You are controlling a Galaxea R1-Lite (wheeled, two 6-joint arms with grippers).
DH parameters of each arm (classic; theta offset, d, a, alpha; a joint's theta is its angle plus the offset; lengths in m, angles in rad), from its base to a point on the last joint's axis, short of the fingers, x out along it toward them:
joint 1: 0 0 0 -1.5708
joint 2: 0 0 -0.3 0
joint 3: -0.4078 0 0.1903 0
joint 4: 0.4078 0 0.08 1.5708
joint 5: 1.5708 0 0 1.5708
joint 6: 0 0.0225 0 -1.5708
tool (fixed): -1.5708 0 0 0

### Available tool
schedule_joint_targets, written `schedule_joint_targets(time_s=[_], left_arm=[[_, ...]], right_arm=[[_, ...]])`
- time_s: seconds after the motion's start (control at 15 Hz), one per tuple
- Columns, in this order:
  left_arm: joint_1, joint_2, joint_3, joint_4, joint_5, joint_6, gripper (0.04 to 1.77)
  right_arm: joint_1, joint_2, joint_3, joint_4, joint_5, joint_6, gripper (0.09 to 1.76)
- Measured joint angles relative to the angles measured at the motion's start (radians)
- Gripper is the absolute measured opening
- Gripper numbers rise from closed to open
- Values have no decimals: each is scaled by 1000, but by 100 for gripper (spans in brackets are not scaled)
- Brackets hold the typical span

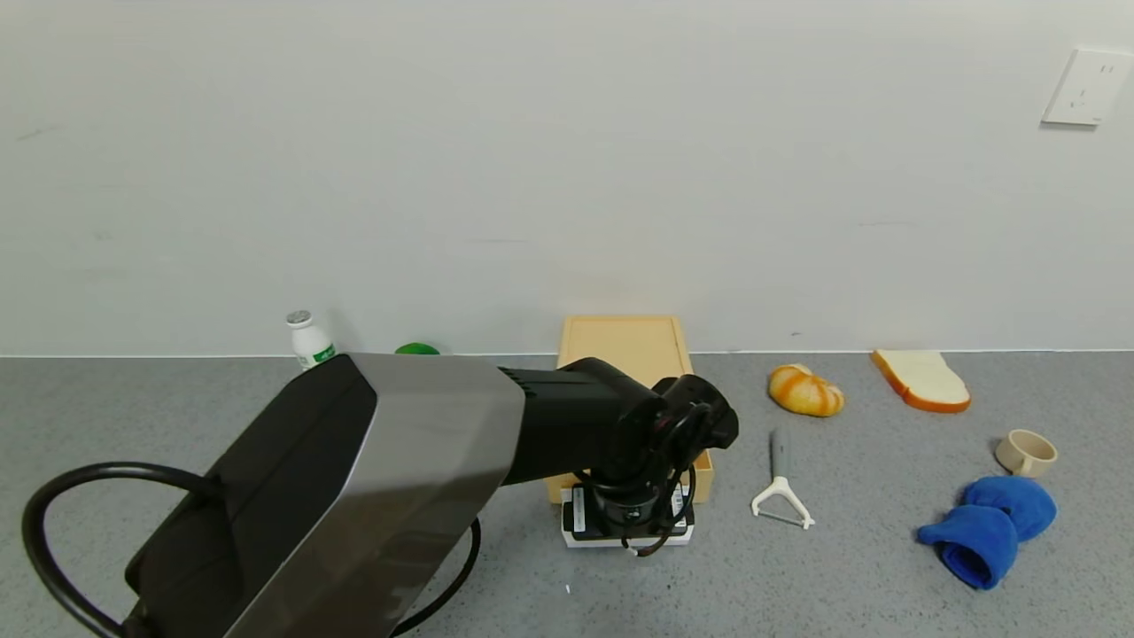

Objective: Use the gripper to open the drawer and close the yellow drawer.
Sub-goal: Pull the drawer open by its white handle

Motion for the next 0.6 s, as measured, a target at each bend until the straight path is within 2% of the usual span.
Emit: schedule_joint_targets(time_s=[0.6], left_arm=[[-37,-44,74,11,-31,-35,172]], right_arm=[[0,0,0,0,0,0,171]])
